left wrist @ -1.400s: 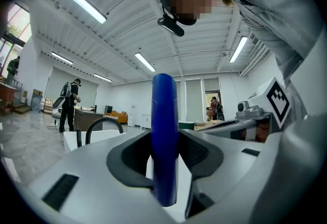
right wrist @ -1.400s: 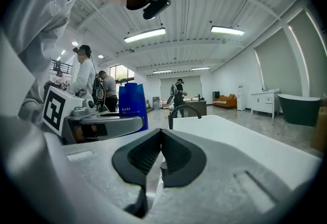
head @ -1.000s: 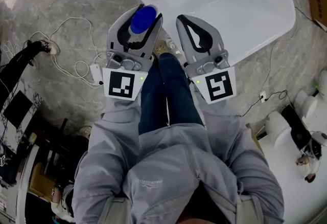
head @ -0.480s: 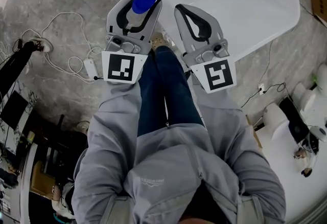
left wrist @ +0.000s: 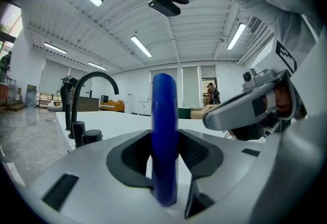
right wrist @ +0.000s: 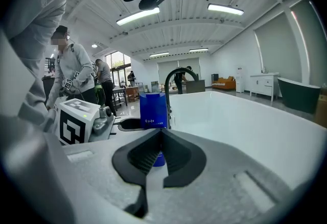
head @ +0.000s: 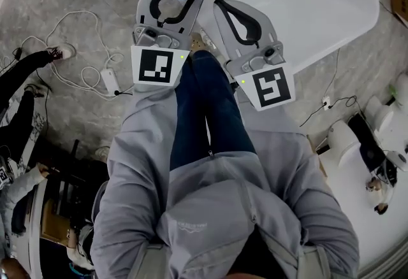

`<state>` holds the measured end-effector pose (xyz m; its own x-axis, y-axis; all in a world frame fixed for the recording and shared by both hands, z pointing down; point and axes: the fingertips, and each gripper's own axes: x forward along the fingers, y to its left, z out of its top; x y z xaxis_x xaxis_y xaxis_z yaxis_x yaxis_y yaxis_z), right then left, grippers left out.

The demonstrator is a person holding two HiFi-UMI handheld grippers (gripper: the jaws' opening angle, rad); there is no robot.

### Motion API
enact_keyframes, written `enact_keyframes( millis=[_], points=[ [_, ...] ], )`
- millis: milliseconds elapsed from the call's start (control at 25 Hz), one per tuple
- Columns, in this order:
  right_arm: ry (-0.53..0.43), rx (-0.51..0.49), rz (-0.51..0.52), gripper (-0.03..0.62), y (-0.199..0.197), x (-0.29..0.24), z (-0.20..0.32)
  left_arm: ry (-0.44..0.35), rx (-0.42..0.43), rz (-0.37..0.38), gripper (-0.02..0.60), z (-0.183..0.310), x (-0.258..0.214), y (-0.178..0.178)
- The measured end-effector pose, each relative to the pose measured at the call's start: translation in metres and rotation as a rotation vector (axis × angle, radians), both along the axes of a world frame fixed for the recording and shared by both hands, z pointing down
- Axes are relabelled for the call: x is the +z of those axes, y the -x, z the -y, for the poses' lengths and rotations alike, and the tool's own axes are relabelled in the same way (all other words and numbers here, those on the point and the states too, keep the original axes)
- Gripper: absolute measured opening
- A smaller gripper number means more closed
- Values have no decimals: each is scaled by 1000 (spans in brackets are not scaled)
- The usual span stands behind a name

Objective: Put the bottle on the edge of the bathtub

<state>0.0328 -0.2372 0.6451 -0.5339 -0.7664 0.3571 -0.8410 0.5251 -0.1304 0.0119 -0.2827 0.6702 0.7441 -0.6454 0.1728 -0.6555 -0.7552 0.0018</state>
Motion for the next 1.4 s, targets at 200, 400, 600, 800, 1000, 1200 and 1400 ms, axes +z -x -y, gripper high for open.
enact_keyframes(
  millis=[200,400,600,800,1000,1200,1400],
  points=[
    [14,3,-6,3,-4,4,2,-2,7,-3,155,6,5,-3],
    [18,1,-5,3,1,6,3,-23,30,1,156,0,9,2],
    [12,1,1,3,1,7,2,-23,39,-7,156,-4,13,4],
    [14,4,3,3,0,2,-3,37,49,-32,182,-3,17,-1],
    [11,11,7,3,1,-4,-7,101,32,-44,242,-5,25,2],
    [2,15,4,3,-4,-14,-14,153,-27,-51,265,-9,26,13],
    [3,40,-12,3,-7,-27,-31,204,-87,-20,265,-36,18,41]
  ],
)
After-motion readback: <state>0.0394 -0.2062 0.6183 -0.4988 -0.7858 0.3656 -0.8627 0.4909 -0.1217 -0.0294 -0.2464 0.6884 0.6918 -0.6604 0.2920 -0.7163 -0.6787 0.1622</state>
